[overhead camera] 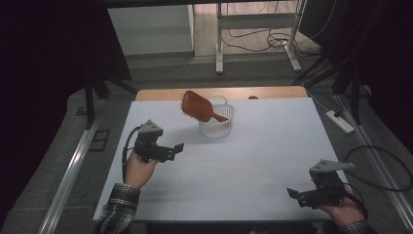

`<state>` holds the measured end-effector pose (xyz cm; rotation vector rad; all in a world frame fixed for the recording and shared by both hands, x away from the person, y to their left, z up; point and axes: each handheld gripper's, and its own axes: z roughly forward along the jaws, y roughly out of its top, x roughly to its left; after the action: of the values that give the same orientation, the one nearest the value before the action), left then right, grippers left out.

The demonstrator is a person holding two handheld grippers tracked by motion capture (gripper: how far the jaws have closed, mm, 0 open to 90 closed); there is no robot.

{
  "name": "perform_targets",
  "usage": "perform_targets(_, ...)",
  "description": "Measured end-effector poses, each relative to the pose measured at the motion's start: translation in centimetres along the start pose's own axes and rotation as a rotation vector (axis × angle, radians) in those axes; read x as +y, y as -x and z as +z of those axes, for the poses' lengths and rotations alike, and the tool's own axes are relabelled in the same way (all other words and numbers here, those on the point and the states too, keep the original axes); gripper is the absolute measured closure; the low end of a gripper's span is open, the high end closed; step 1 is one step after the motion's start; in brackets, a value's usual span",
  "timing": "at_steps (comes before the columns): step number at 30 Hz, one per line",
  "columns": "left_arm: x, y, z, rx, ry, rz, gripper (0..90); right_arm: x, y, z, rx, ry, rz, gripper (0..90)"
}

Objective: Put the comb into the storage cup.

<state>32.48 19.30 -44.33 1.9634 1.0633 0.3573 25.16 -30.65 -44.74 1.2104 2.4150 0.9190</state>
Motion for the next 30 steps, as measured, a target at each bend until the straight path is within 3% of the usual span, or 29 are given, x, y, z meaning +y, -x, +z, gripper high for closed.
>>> perform_targets(15, -0.9, 0.2, -0.5, -0.035, 0.001, 0.002, 0.1, 0.0, -0.1, 0.0, -0.003, -0.002, -0.002, 0.0)
perform_targets(30, -1.9, 0.7, -1.5, -0.036, 0.003, -0.005, 0.0, 0.1, -0.2, 0.0, -0.005, -0.006, -0.009, 0.0)
